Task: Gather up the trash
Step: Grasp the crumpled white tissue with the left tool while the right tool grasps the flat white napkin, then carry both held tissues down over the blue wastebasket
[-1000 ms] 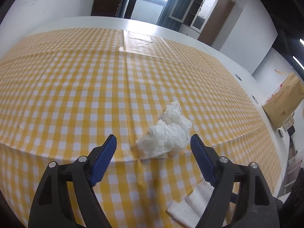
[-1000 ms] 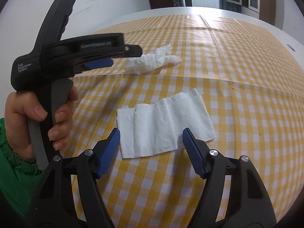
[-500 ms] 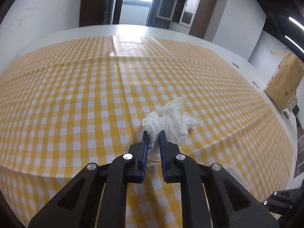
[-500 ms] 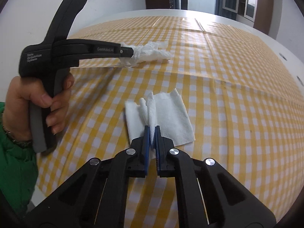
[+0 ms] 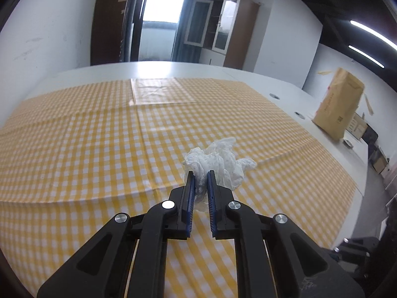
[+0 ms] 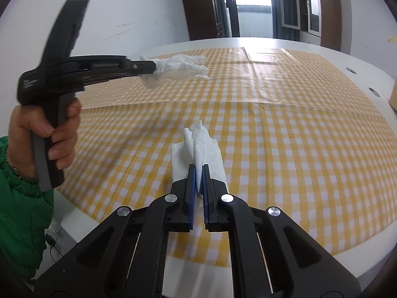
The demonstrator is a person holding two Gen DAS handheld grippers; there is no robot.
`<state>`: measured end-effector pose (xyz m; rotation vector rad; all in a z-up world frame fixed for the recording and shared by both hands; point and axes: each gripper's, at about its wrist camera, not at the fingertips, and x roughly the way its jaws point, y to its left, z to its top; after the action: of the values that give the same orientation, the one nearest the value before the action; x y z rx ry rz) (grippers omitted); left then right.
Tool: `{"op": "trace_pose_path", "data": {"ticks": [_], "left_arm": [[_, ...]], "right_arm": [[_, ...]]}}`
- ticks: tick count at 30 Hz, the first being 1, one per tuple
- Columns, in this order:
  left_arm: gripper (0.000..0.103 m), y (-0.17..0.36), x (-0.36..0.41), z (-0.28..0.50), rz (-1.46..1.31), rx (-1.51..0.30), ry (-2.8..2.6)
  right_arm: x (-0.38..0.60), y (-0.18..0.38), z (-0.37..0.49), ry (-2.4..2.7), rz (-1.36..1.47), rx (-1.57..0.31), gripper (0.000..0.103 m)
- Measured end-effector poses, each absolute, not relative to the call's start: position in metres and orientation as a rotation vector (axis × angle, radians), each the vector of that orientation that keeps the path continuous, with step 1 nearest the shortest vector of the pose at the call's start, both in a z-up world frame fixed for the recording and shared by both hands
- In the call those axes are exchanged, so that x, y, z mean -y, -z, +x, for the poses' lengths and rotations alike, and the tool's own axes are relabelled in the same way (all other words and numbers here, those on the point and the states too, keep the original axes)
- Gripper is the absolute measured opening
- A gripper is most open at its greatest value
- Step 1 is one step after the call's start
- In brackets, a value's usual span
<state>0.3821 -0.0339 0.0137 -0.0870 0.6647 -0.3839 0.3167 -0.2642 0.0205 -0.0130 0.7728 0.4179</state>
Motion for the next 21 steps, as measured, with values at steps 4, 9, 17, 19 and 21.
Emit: {"op": "trace_pose_path", "data": {"ticks": [4,9,17,19,21], "left_arm": [[0.009,-0.019,0.014,0.325,-0.108,-0.618,0.407],[0.009,-0.006,-0.007,0.257,-0.163,-0.617,0.426],[0.009,0.018,-0.014,0.169,-0.181,-0.608,0.447],[0.009,0.026,-0.011,0.15,-0.166,-0.612,0.445],[0.009,0.033,-0.01,0.131,-0.156,-0.625,0.445]], "right_arm": [[0.262,-0.023,0.293,-0.447,0.012,-0.748,0.004],[0.257,-0.021,0.264,-0.466,0.033,-0.72,0.004],[0.244,-0.007,0.207,-0.524,0.011,-0.694,0.004],[0.244,-0.002,0.189,-0.529,-0.002,-0.698,0.004],[0.245,0.003,0.173,-0.532,-0.011,-0.703,0.004]]}}
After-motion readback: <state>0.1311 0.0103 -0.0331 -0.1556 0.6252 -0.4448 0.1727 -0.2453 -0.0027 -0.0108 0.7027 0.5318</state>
